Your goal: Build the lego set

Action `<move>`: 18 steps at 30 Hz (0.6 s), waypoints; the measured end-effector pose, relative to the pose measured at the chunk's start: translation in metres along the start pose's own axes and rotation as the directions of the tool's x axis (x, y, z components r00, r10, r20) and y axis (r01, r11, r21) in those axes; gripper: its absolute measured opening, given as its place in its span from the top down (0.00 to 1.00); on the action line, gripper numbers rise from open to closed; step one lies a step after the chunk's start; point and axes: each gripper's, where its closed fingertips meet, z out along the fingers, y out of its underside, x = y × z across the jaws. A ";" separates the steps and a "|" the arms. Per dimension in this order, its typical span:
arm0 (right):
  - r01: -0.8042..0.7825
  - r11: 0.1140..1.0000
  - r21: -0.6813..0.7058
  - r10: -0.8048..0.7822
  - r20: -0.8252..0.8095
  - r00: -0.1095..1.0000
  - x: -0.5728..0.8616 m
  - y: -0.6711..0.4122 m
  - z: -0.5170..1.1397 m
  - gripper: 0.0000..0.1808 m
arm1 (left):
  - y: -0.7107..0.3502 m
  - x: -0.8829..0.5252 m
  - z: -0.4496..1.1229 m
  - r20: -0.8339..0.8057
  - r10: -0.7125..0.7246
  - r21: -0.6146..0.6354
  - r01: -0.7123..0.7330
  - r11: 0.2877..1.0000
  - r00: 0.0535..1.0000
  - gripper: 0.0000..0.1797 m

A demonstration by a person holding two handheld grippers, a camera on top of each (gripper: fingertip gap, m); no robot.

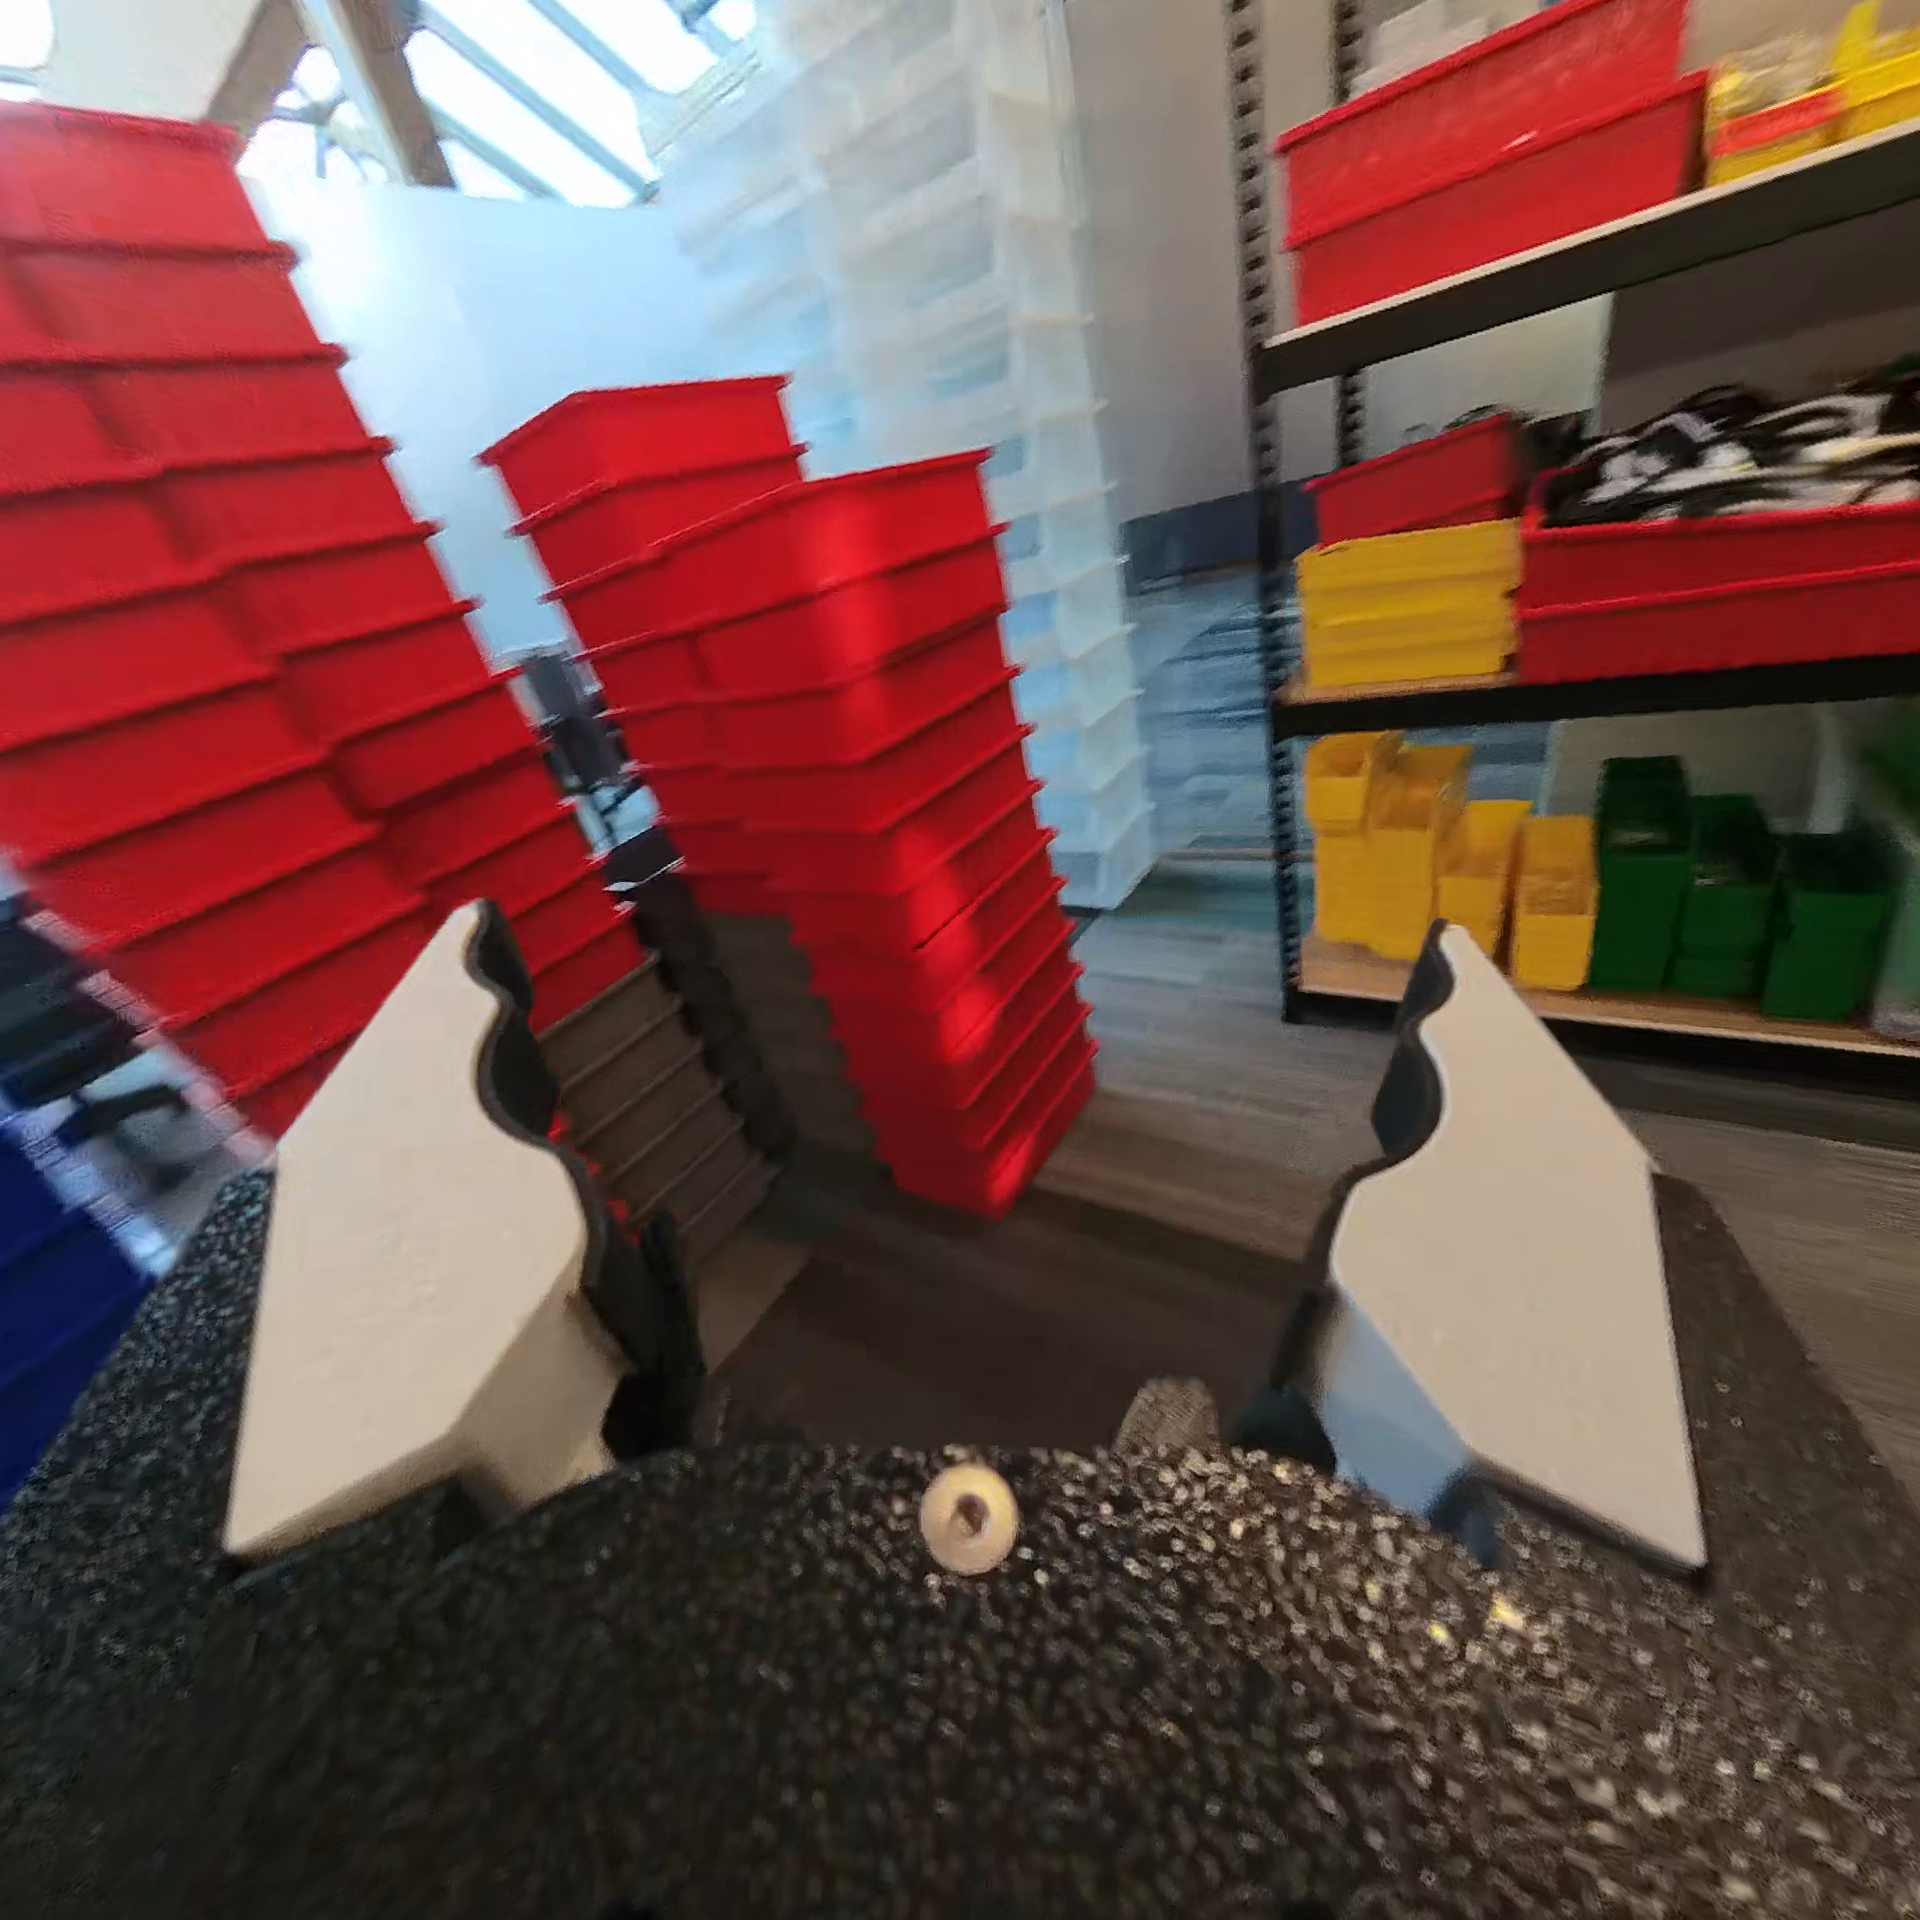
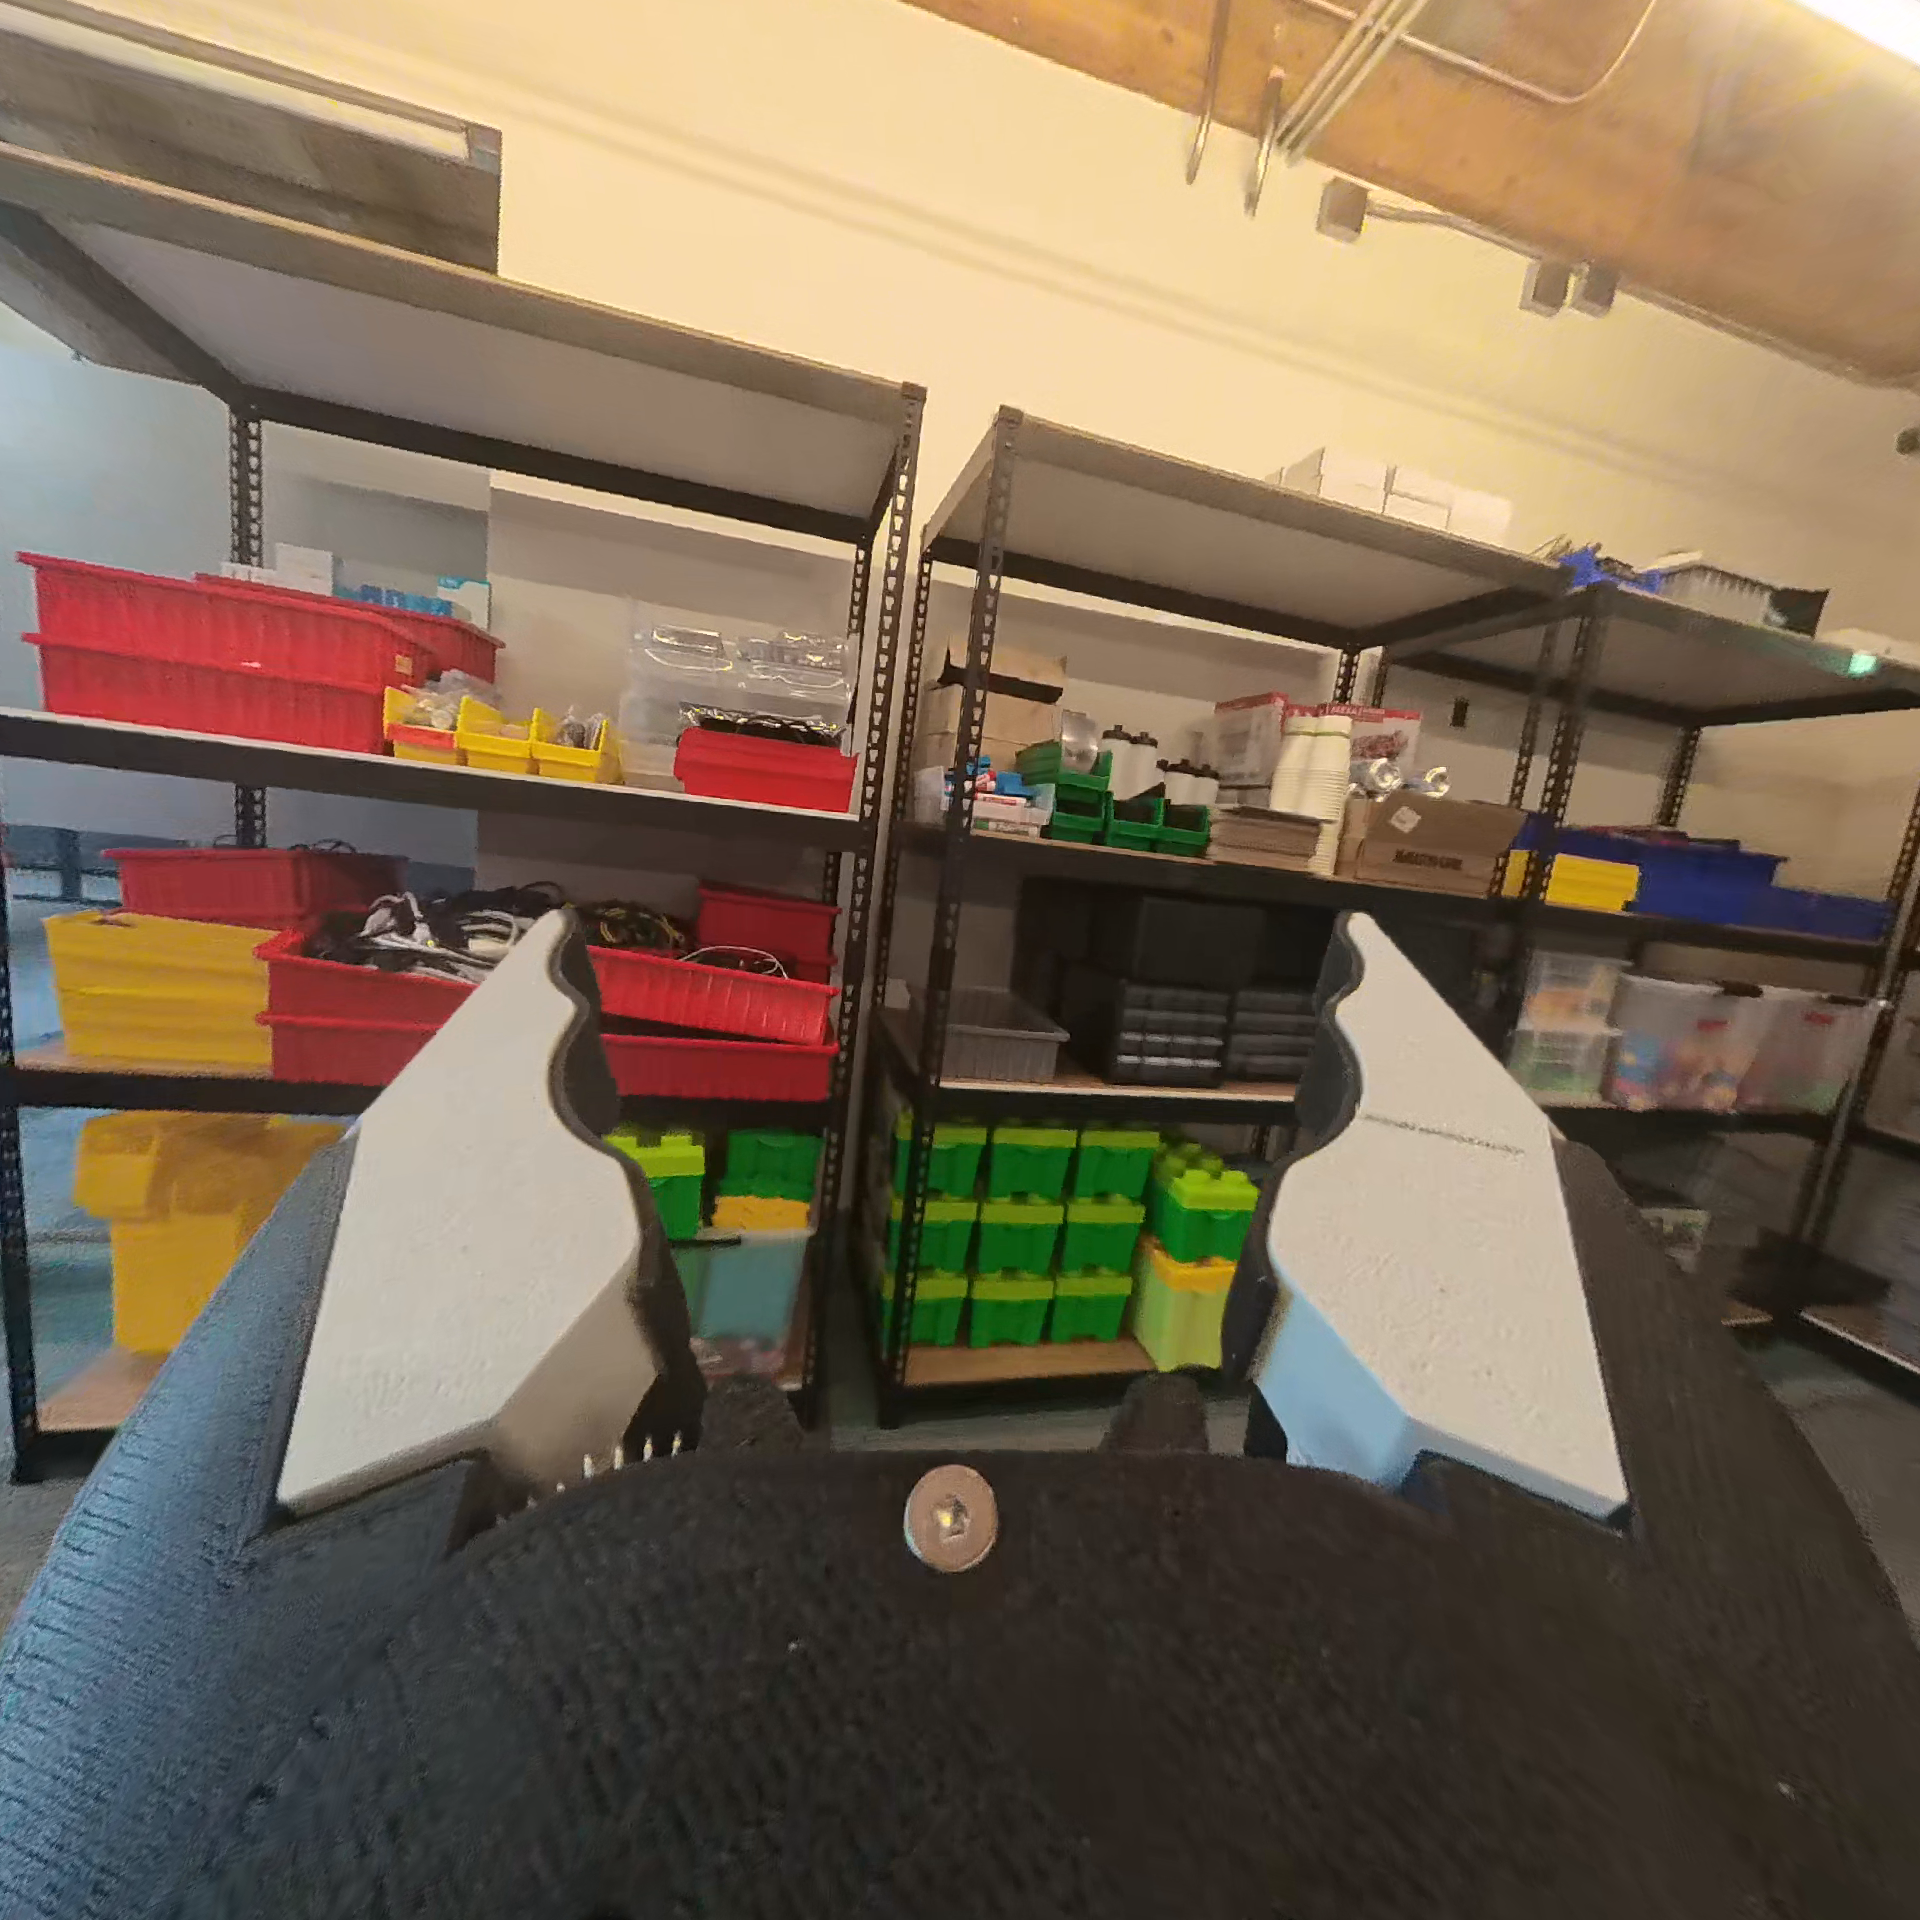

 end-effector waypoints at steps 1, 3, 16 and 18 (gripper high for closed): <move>-0.014 1.000 -0.006 0.014 0.000 1.000 -0.005 0.008 0.014 0.26 | -0.008 0.027 0.020 -0.042 -0.012 0.015 0.013 1.000 0.999 0.12; -0.004 0.999 -0.047 0.004 0.000 1.000 -0.012 0.032 0.039 0.26 | -0.020 0.088 0.056 -0.130 -0.033 0.026 0.037 0.999 0.991 0.12; -0.026 0.989 -0.144 0.003 -0.161 0.987 0.036 0.173 0.266 0.26 | -0.059 0.437 0.259 -0.461 -0.161 -0.051 0.155 0.987 0.873 0.13; -0.012 0.989 -0.146 -0.008 -0.137 0.991 0.035 0.183 0.307 0.26 | -0.083 0.483 0.294 -0.502 -0.151 -0.020 0.163 0.986 0.851 0.12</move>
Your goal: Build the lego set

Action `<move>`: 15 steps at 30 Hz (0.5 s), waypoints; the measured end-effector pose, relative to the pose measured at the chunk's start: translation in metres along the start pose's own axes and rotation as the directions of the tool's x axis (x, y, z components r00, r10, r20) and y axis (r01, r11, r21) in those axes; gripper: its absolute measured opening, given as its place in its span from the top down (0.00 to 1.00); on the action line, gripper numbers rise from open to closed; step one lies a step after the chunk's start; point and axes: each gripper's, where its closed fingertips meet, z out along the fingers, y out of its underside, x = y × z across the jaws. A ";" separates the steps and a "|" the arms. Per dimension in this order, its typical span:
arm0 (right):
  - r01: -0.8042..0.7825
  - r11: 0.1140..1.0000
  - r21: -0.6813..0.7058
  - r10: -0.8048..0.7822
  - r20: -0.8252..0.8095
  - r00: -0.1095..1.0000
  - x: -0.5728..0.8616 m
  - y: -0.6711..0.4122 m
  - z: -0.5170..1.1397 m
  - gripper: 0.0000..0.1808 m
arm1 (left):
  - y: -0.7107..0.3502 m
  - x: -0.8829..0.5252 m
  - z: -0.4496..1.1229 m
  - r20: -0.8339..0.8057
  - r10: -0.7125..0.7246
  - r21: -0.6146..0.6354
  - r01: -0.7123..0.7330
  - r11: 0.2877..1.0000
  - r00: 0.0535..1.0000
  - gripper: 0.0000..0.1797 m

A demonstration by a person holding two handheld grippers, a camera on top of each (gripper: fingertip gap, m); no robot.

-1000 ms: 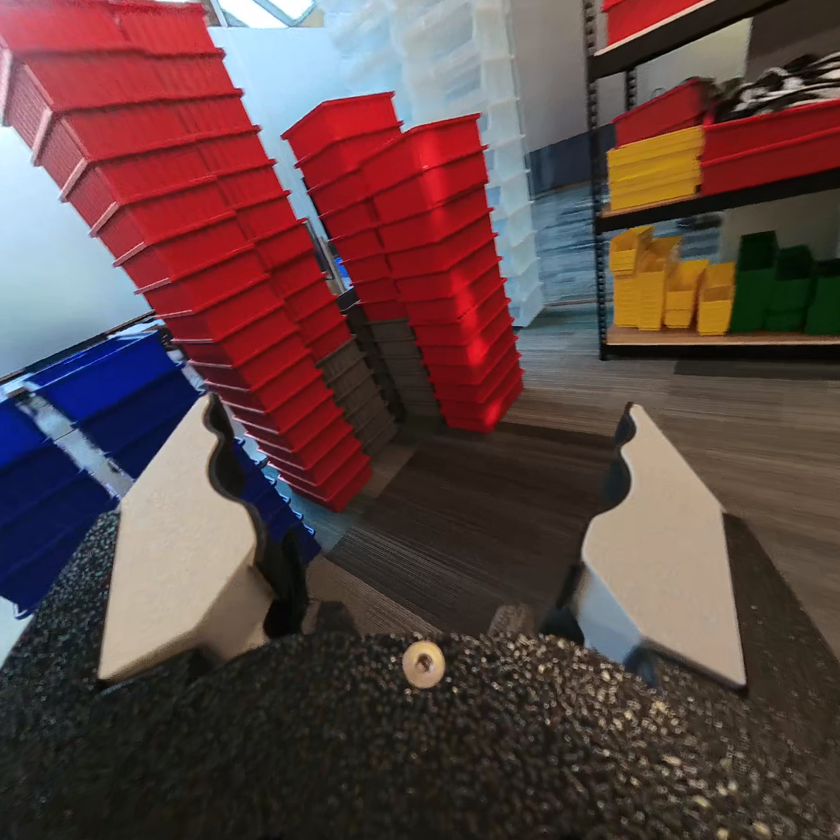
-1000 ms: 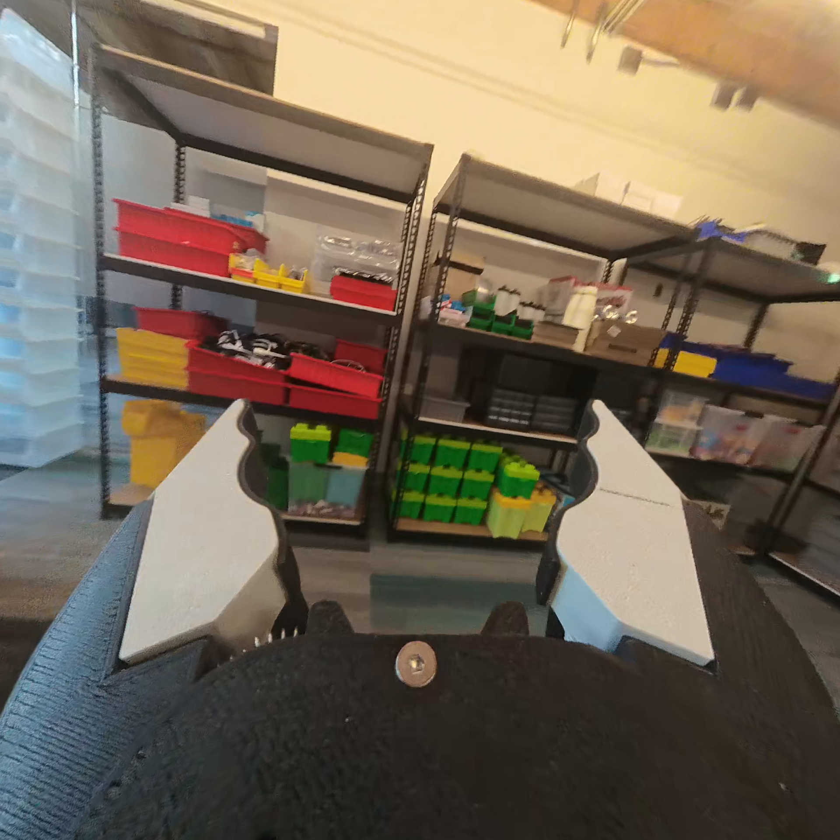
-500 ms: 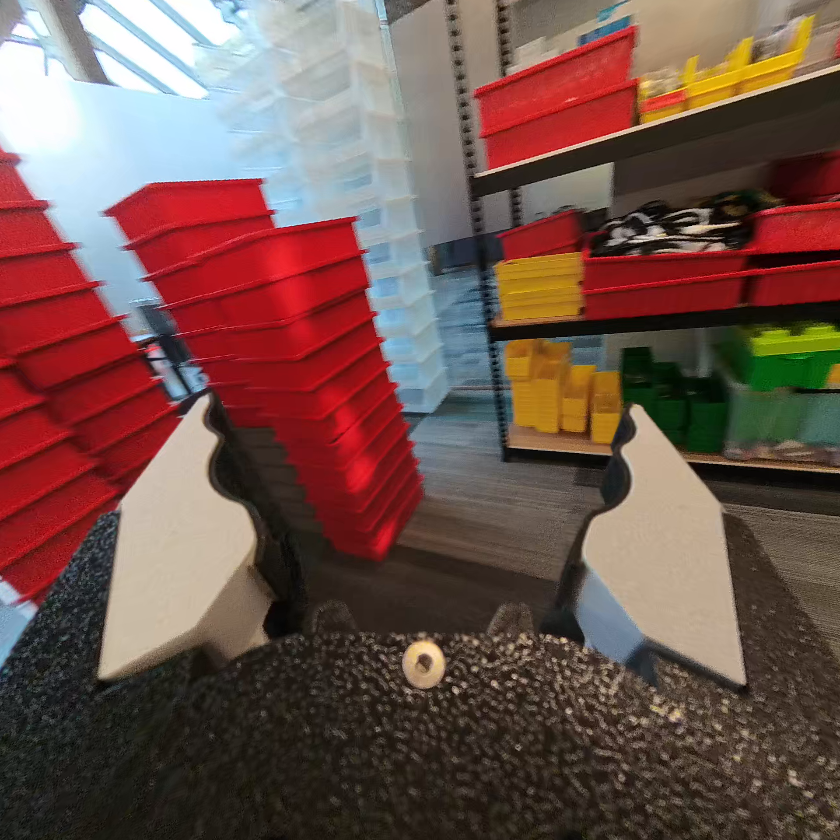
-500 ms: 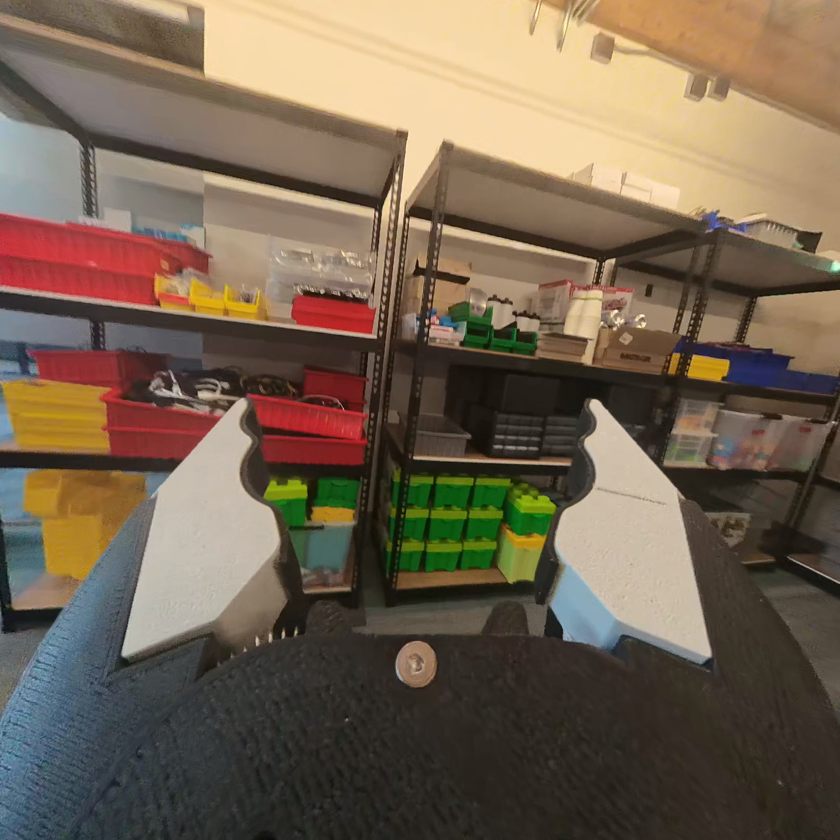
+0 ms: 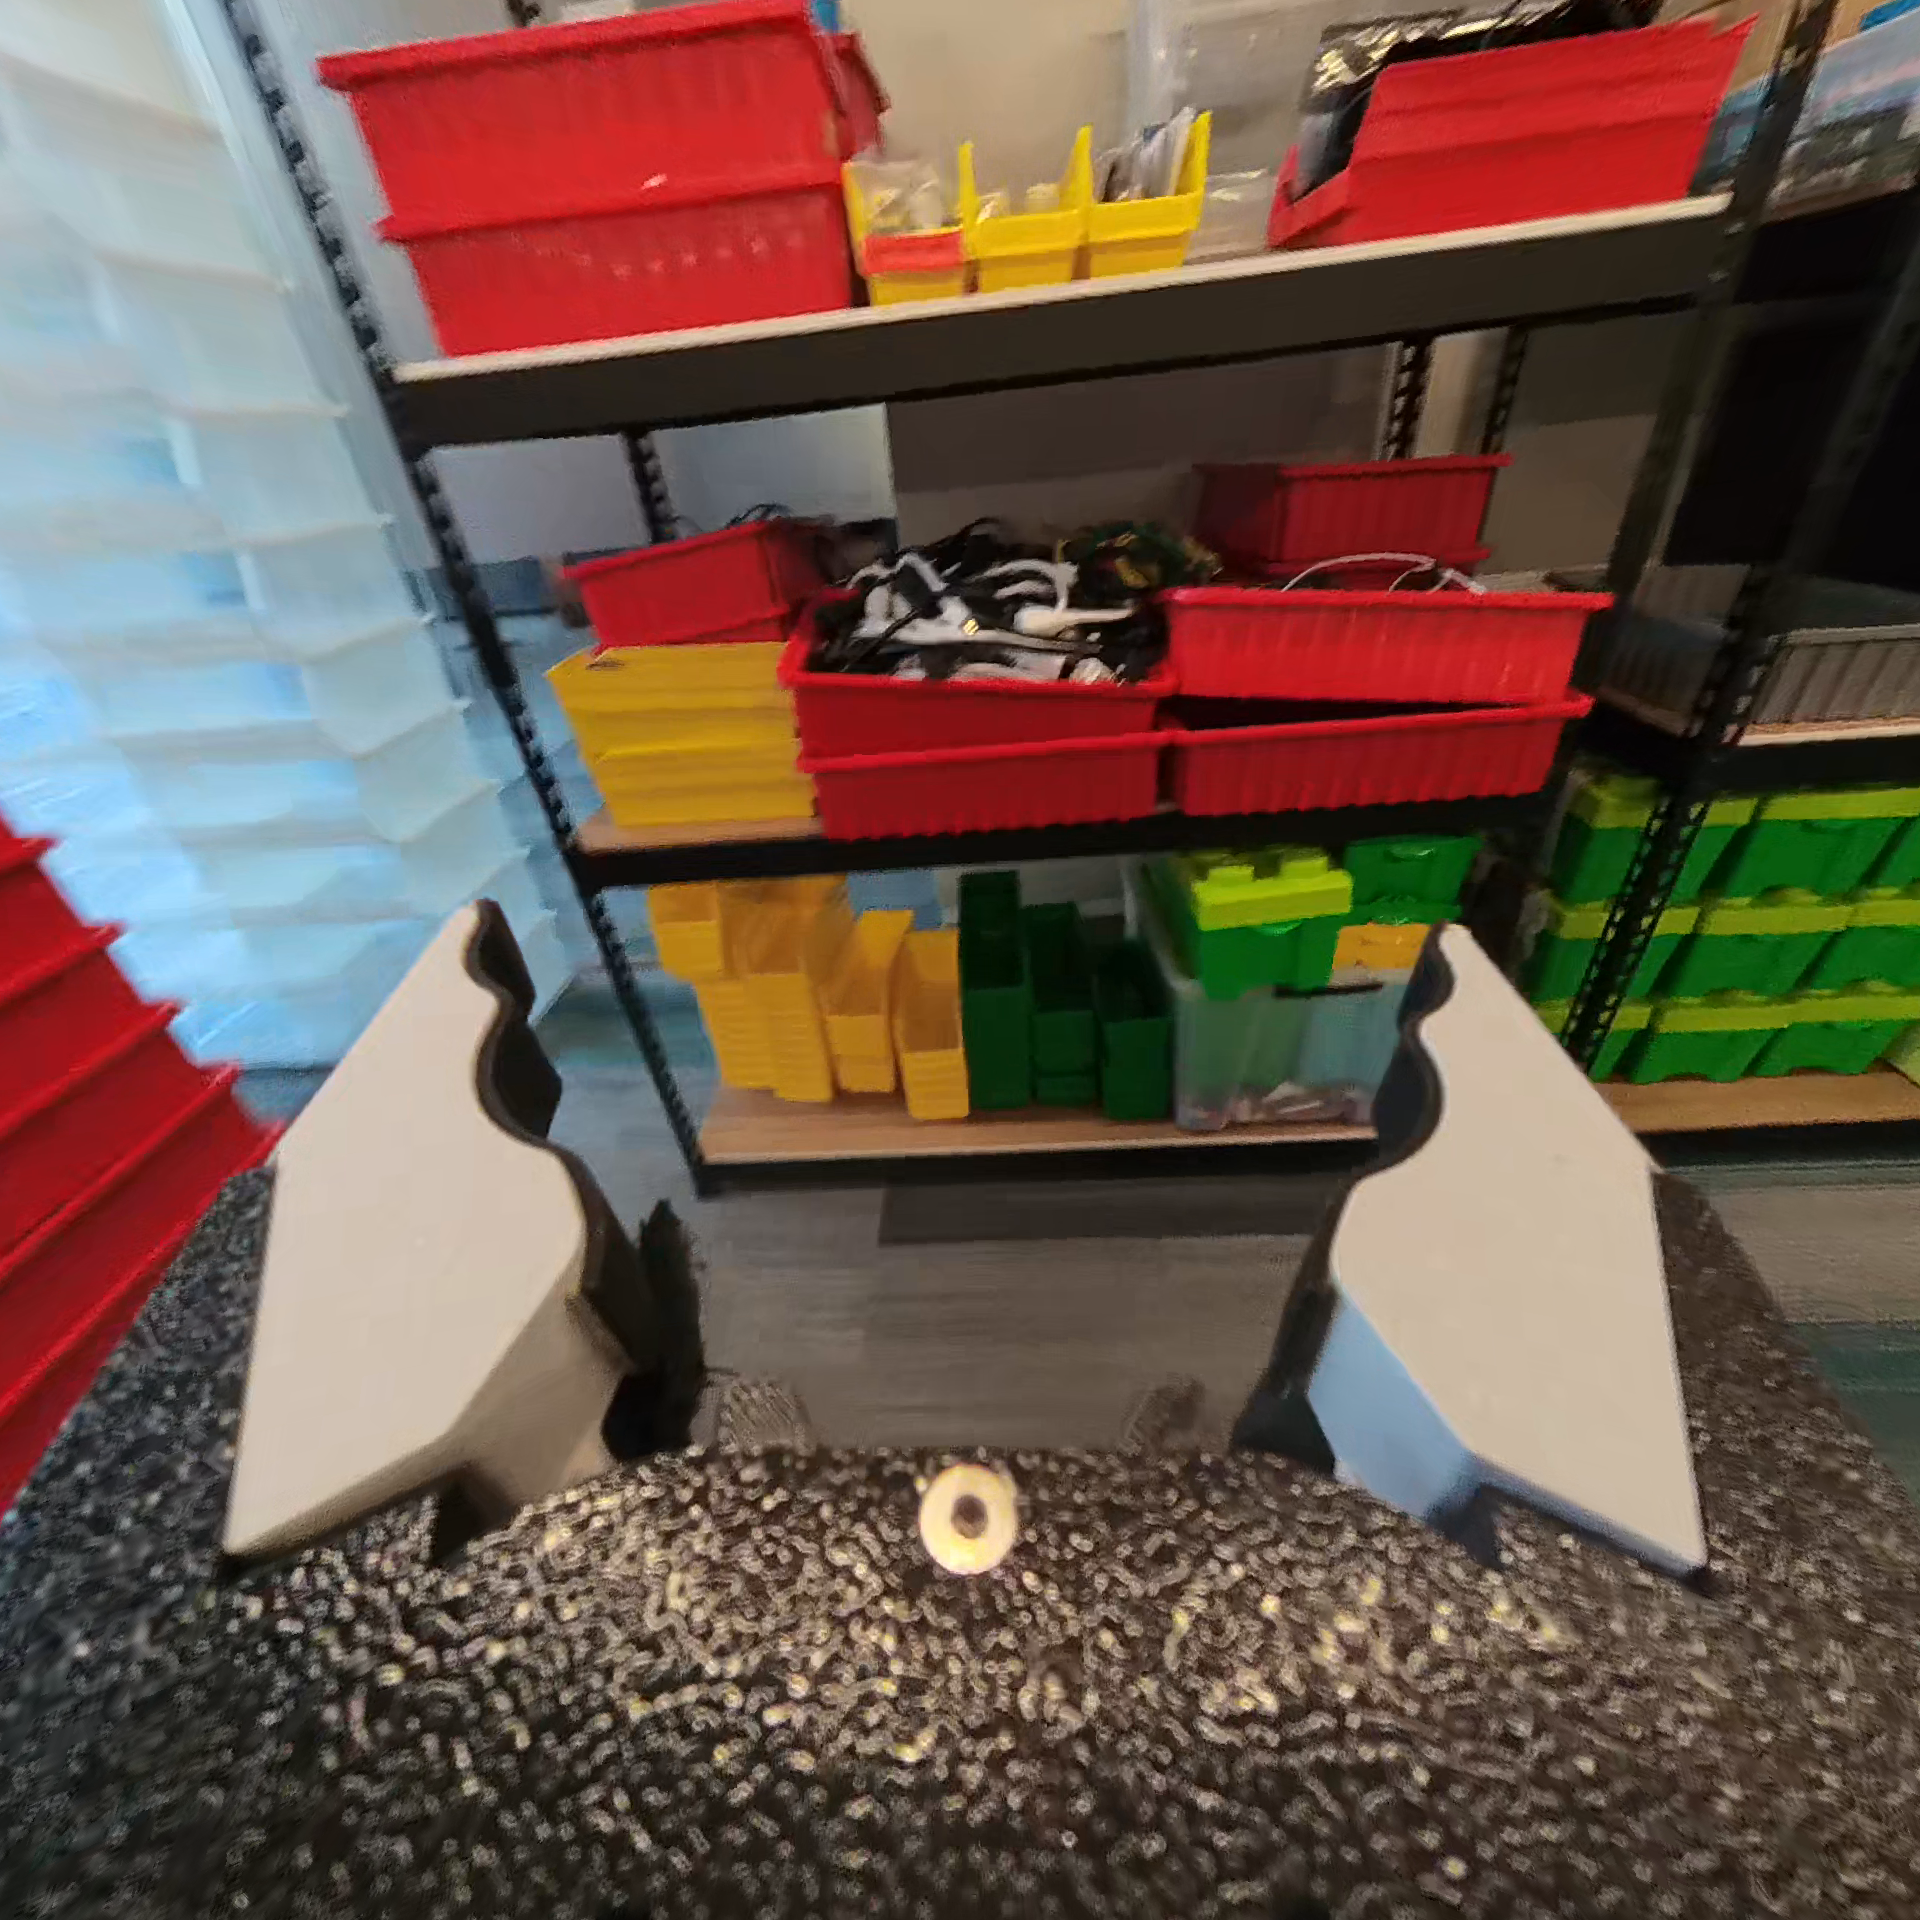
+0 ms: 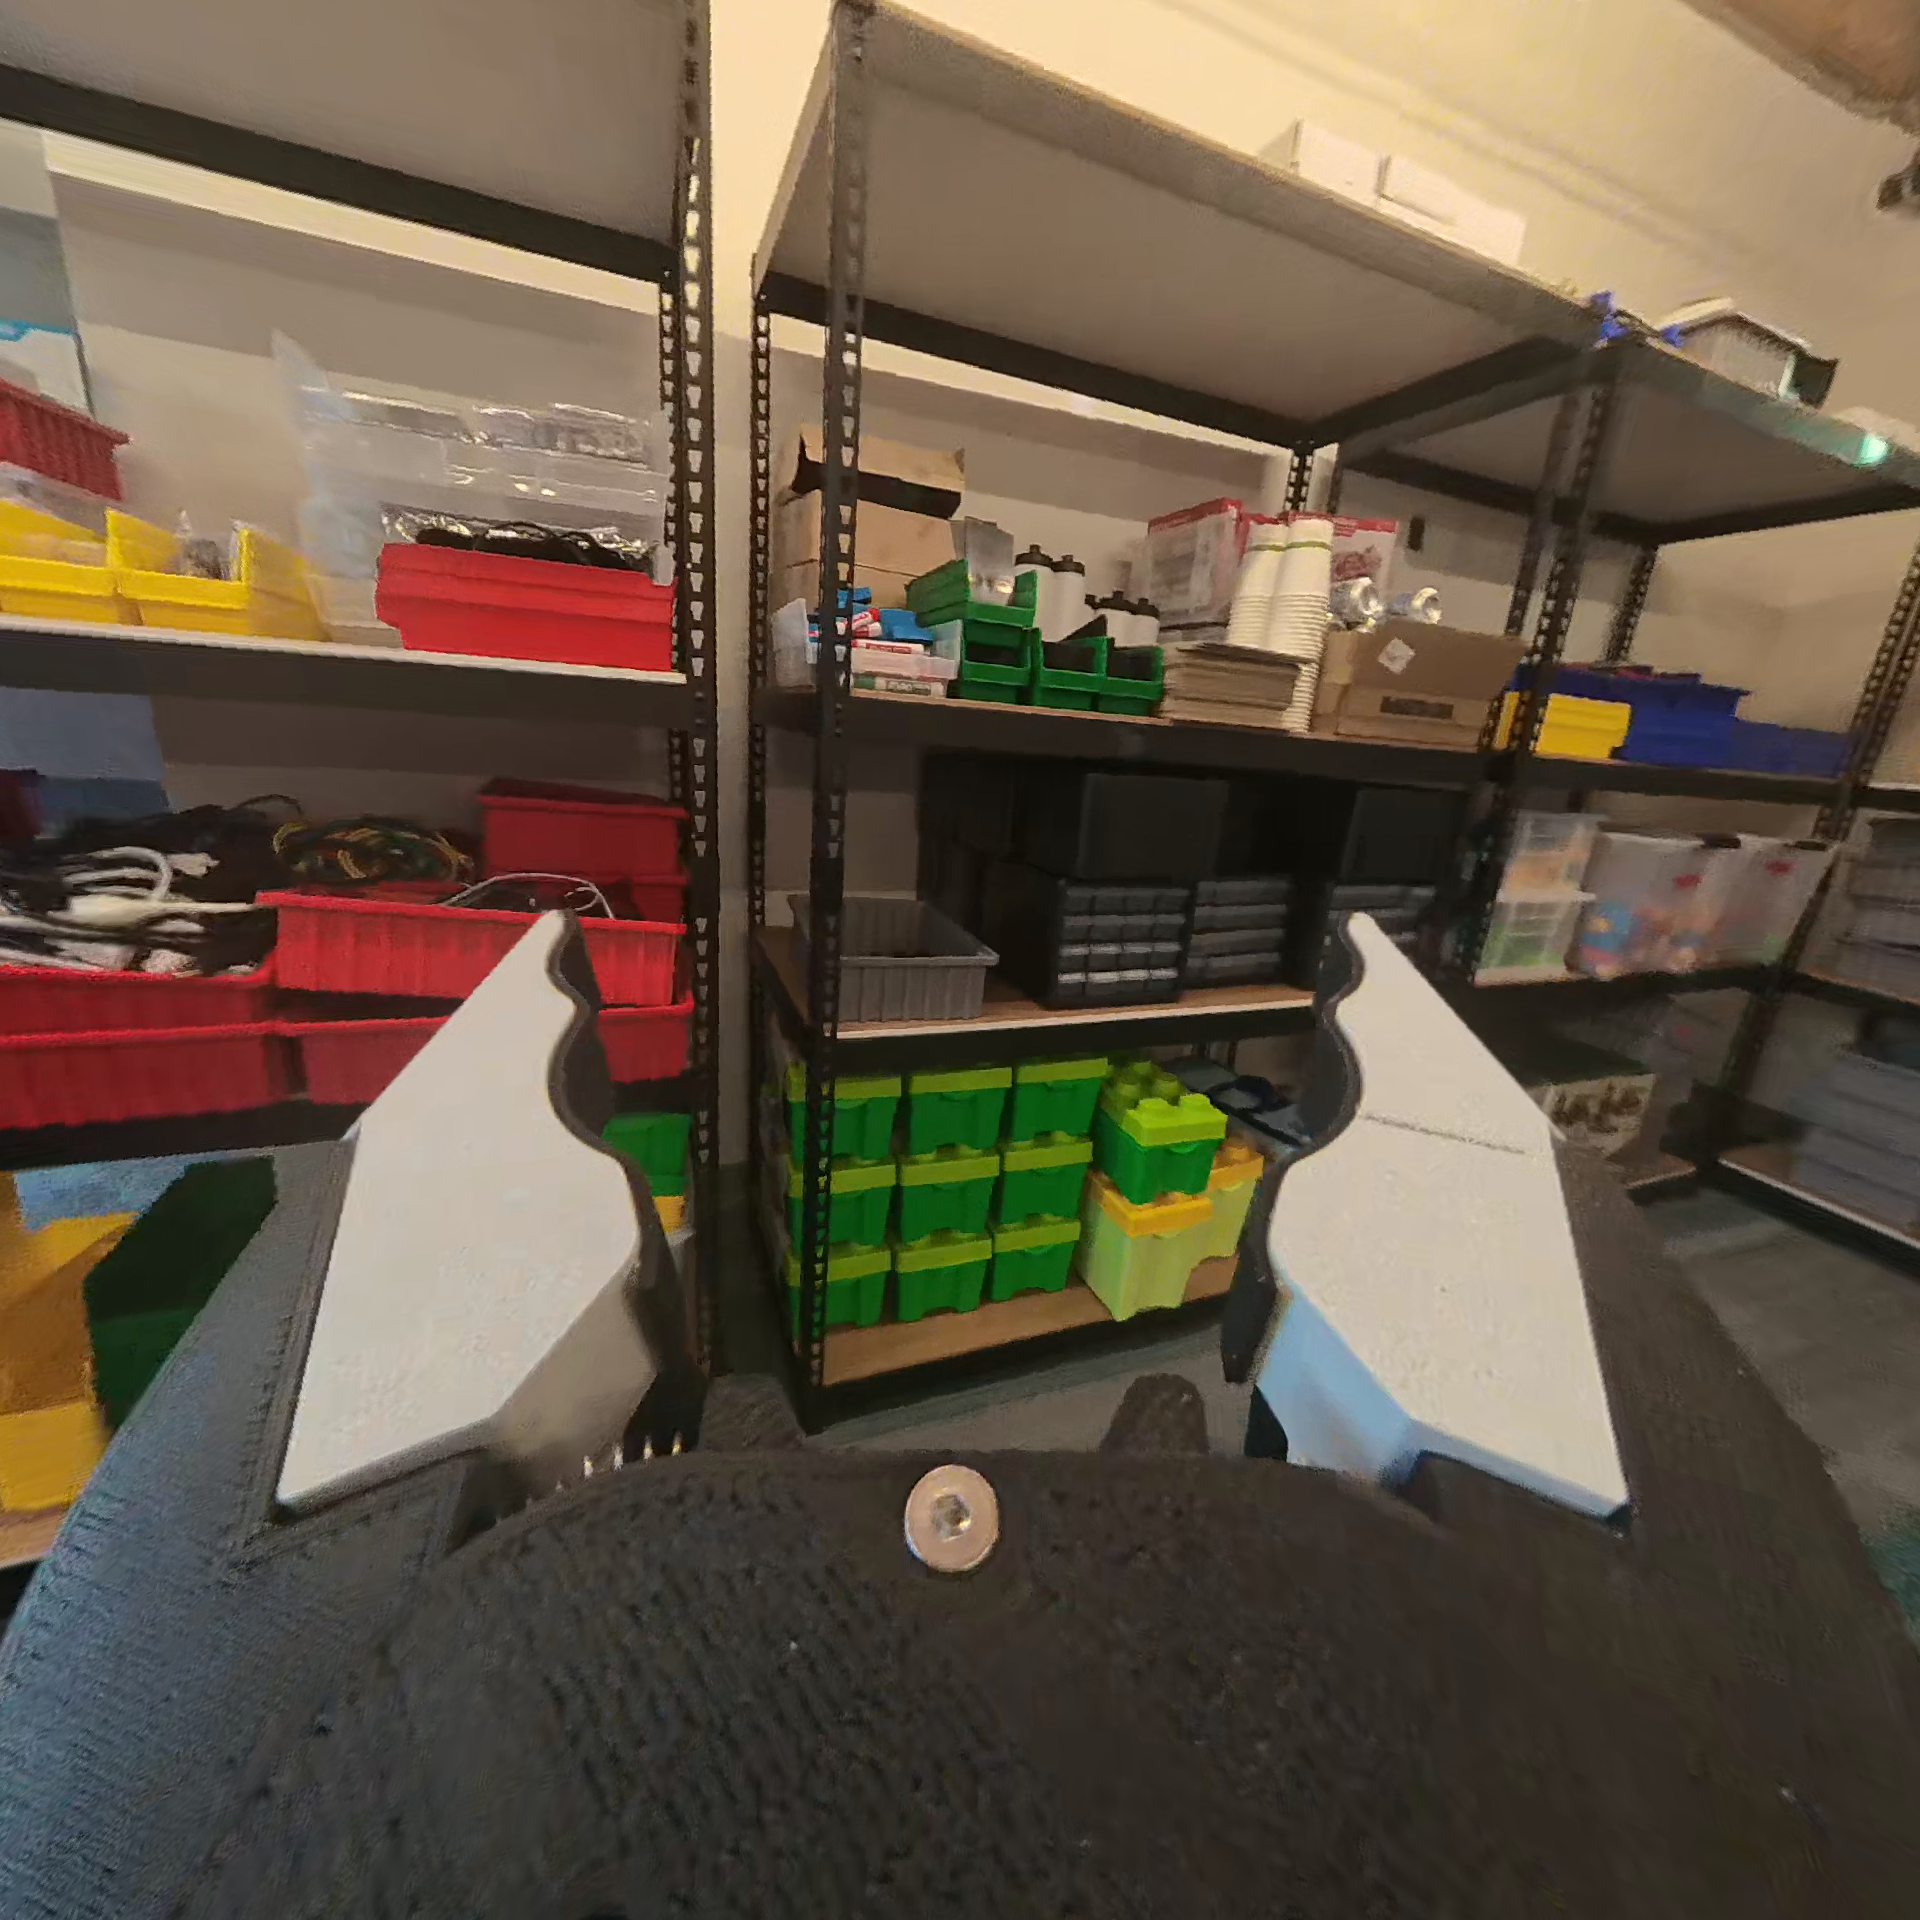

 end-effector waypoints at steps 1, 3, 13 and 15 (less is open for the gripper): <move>0.027 1.000 -0.002 -0.027 0.008 1.000 -0.003 0.004 0.020 0.26 | -0.007 0.010 0.024 -0.016 0.011 0.015 -0.011 1.000 1.000 0.12; 0.044 0.999 -0.017 -0.044 0.016 0.999 -0.011 0.017 0.057 0.26 | -0.014 0.027 0.063 -0.032 0.005 0.029 -0.005 1.000 0.999 0.13; 0.035 0.990 -0.139 -0.029 0.048 0.998 -0.048 0.100 0.208 0.26 | 0.030 0.123 0.234 -0.203 -0.011 -0.072 -0.004 0.997 0.979 0.18; -0.001 0.990 -0.144 -0.002 -0.018 1.000 -0.035 0.108 0.231 0.25 | 0.026 0.147 0.279 -0.240 -0.032 -0.086 0.012 0.996 0.970 0.18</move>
